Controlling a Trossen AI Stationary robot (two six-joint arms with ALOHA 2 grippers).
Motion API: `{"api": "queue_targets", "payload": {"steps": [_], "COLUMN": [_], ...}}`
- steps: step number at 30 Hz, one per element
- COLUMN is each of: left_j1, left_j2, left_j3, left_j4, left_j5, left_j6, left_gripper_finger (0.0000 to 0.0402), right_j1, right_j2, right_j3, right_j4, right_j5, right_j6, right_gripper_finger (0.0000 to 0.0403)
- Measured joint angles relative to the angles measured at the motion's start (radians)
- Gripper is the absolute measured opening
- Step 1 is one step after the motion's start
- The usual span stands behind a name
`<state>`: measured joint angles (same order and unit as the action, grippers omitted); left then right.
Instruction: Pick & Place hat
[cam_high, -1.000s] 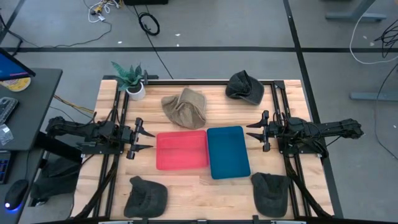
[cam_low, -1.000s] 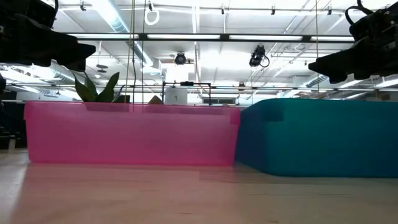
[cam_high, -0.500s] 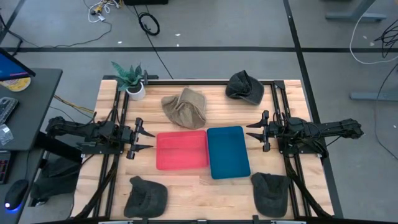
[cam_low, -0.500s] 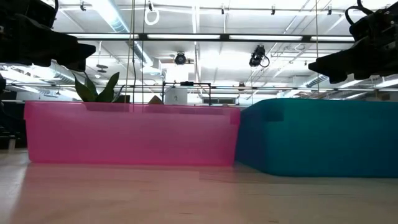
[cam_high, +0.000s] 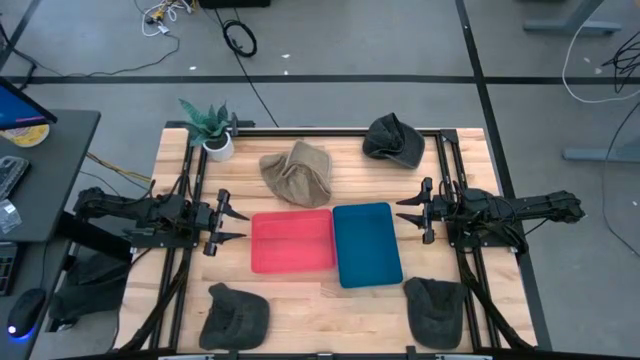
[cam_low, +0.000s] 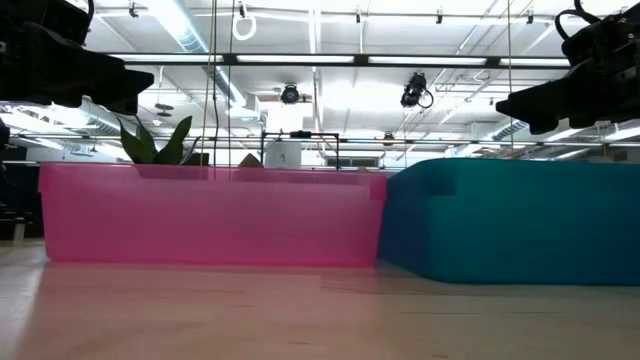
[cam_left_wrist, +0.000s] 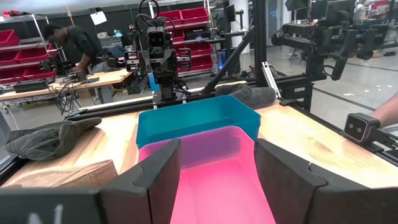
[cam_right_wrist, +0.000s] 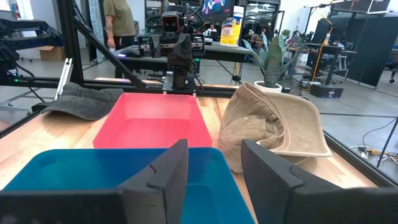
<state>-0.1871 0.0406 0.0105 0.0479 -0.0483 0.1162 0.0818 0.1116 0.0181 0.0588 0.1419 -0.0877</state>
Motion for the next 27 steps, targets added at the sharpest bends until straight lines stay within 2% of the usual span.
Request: {"api": "queue_targets", "payload": {"steps": [13,17,27], "left_j1": [0.000,0.000,0.000], "left_j2": [0.000,0.000,0.000], "left_j3": [0.000,0.000,0.000], "left_j4": [0.000,0.000,0.000], "left_j5": [0.000,-0.050,-0.055], "left_j6": [0.000,0.000,0.000], "left_gripper_finger": [0.0209,0.0209,0.0209], "right_j1": [0.000,0.000,0.000], "right_j2": [0.000,0.000,0.000], "right_j3": [0.000,0.000,0.000], "right_j4": [0.000,0.000,0.000], "right_j5": [0.000,0.000,0.000], "right_j6": [0.000,0.000,0.000], "right_gripper_finger": [0.0155,0.0155,0.0155]}}
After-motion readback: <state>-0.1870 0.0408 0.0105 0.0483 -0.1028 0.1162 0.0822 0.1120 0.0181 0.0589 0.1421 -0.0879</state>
